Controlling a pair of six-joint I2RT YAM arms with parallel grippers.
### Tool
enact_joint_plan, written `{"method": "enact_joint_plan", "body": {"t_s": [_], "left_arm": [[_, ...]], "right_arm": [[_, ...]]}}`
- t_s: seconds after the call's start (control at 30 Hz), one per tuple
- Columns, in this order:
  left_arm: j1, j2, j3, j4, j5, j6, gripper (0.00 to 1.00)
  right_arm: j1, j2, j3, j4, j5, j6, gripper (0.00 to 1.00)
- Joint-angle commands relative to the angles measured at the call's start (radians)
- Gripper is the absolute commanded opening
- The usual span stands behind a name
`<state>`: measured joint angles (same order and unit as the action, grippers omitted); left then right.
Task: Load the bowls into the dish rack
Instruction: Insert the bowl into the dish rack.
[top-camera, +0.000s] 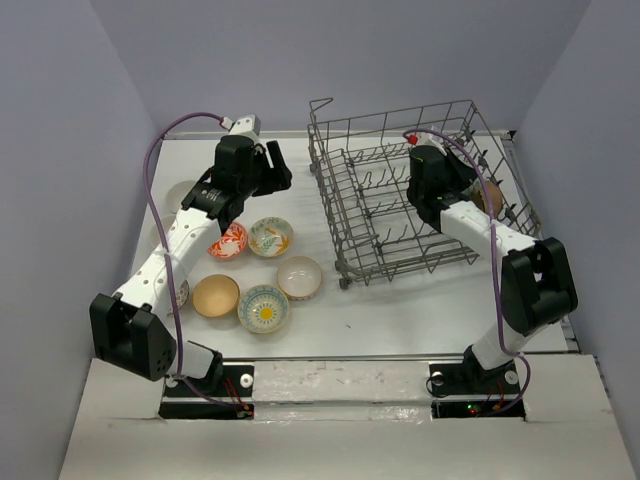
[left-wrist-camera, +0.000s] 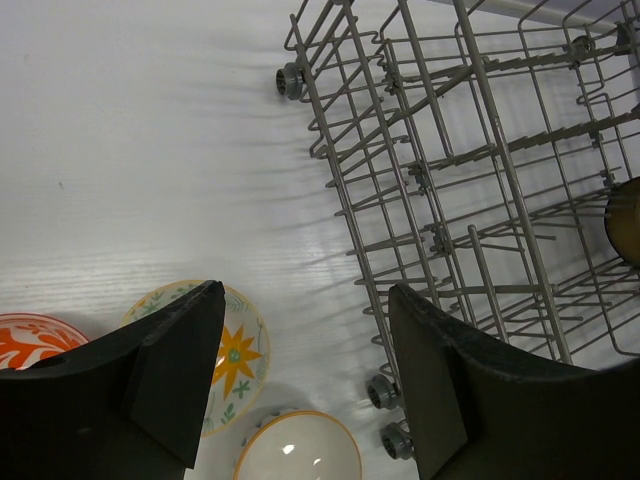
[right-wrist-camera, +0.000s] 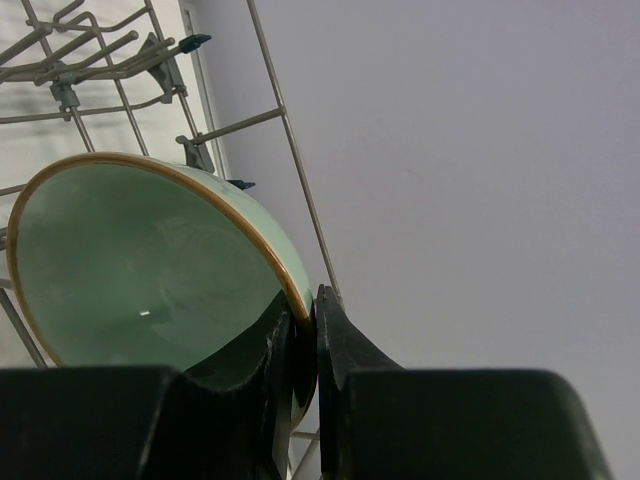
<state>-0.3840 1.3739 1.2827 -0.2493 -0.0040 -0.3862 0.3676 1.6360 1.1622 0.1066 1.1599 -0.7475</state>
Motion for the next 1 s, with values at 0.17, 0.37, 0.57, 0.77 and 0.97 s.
{"method": "enact_joint_plan", "body": {"t_s": [0.17,0.37,0.57,0.77,0.97], "left_arm": [[0.004,-0.003,-0.008,0.047,0.035,-0.006,0.75],[0.004,-0.004,-0.008,0.047,0.039,-0.006,0.75],[0.004,-0.009,-0.008,0.047,0.039,-0.008,0.75],[0.004,-0.009,-0.008,0.050,0.052,-0.011,0.75],[0.002,-0.010,-0.010,0.050,0.053,-0.011,0.75]], "right_arm": [[-0.039,-0.051,-0.013,0.120,0.112,-0.076,0.01],[-0.039,-0.067,-0.025,0.149,0.116,-0.098,0.01],[-0.039,-0.080,-0.029,0.197,0.132,-0.142,0.01],[-0.039,-0.077,-0.061,0.286,0.144,-0.211,0.04],[-0.039,-0.056,-0.081,0.326,0.158,-0.234,0.06]]}}
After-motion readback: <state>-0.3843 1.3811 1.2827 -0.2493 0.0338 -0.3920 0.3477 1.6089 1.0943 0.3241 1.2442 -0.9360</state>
